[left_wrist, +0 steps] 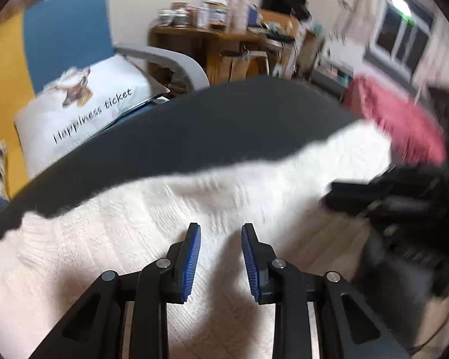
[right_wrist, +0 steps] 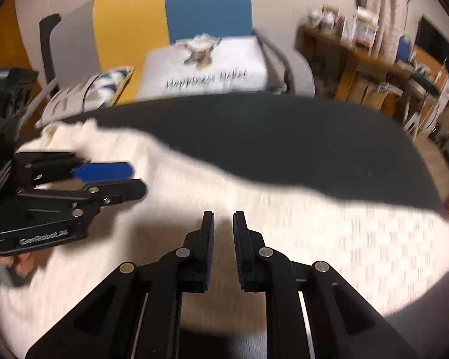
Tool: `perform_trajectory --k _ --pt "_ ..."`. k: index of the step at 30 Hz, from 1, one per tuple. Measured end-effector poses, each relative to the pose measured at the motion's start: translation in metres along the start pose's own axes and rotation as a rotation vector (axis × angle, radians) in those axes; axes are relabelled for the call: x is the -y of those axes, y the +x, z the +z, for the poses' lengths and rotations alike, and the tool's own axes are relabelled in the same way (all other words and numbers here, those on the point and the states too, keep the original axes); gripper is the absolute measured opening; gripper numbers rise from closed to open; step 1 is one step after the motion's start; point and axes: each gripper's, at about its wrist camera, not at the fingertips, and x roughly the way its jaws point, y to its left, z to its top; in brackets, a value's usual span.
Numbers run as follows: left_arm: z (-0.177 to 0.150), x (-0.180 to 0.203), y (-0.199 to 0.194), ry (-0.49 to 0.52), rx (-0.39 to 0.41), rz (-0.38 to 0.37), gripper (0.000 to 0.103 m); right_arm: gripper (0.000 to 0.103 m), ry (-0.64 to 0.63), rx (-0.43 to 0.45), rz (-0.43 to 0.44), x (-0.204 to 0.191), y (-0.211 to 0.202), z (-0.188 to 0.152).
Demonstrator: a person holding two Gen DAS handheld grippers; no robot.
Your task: Fold clothes
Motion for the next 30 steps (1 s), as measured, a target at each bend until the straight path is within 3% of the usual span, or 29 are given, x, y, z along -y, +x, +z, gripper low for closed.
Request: perform_trajectory --k 5,7,11,14,20,25,30 --pt "0.003 -0.001 0.000 -0.065 -0.015 0.022 0.029 0.014 0.058 -0.054 0.019 0.019 -0.007 -0.038" --pt "0.001 0.004 -0.015 -0.076 -0.011 0.024 0.029 0.014 0.095 -0.038 0.043 0.024 -0.011 -0.045" --pt "-0.027 0.051 -0.051 0.062 0.029 -0.064 0.029 0.014 0.165 -0.004 0.110 0.034 -0.027 -0.048" --pt "-0.052 0.080 -0.061 0.110 0.023 -0.092 0.029 0.014 0.097 0.029 0.119 0.025 -0.040 -0.047" --pt "-0.087 0.085 -0.055 -0.011 -0.007 -0.135 0.028 0.015 0.068 -0.005 0.048 0.020 -0.018 -0.051" --pt "-0.093 0.084 -0.062 -0.021 -0.011 -0.148 0.028 0.012 0.109 0.019 0.048 0.035 -0.011 -0.057" --pt "-0.098 0.091 -0.077 -0.091 0.027 -0.165 0.029 0.016 0.094 0.041 0.050 0.030 -0.034 -0.060"
